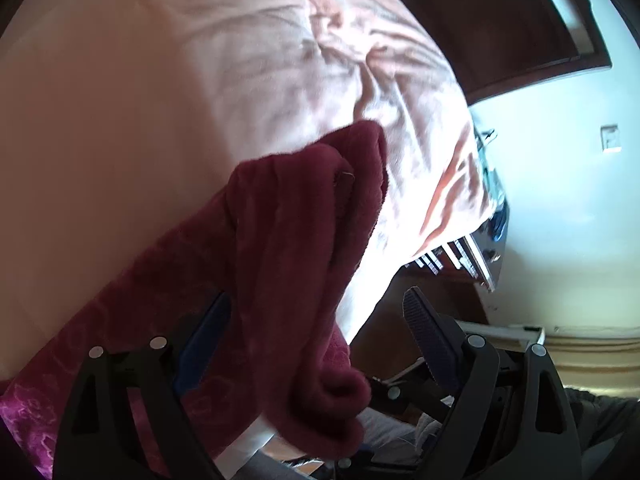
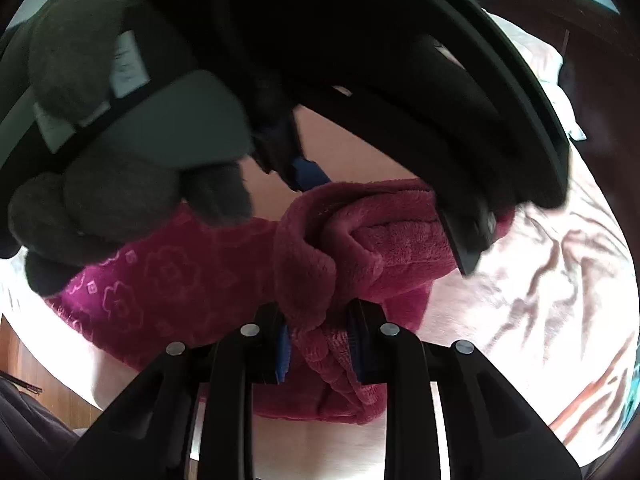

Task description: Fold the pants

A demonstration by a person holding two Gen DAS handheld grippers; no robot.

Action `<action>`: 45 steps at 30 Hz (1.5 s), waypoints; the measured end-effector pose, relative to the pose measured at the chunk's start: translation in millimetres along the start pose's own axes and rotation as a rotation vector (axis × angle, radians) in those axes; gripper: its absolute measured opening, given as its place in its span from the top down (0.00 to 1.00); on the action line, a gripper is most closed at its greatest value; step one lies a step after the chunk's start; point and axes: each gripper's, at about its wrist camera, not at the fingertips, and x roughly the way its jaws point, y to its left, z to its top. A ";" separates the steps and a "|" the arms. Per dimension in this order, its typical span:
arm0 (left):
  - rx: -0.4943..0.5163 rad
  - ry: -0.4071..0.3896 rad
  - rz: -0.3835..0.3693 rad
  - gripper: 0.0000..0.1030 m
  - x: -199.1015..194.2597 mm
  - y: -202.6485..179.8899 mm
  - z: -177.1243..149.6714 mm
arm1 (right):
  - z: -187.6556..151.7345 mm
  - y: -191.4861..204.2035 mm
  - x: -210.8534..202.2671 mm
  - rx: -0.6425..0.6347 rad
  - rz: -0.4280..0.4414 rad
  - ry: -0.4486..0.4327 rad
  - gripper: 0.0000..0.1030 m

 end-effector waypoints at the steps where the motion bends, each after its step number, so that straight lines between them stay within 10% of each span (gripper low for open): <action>1: 0.006 0.007 0.022 0.16 0.8 0.4 -2.4 | 0.0 5.1 0.2 -0.011 0.007 0.000 0.78; 11: -0.148 -0.002 0.062 0.79 -13.6 49.4 -39.3 | 5.9 39.8 1.4 -0.100 0.053 0.013 0.77; 23: -0.274 -0.235 0.011 0.82 -72.8 98.7 -136.5 | 12.4 9.5 -17.3 0.091 0.371 0.154 0.58; 33: -0.418 -0.327 0.118 0.82 -87.6 160.2 -244.2 | 15.5 -12.5 17.6 0.194 0.304 0.271 0.58; 45: -0.565 -0.339 0.063 0.72 -82.6 205.3 -285.9 | 37.3 20.8 67.7 0.153 0.260 0.314 0.58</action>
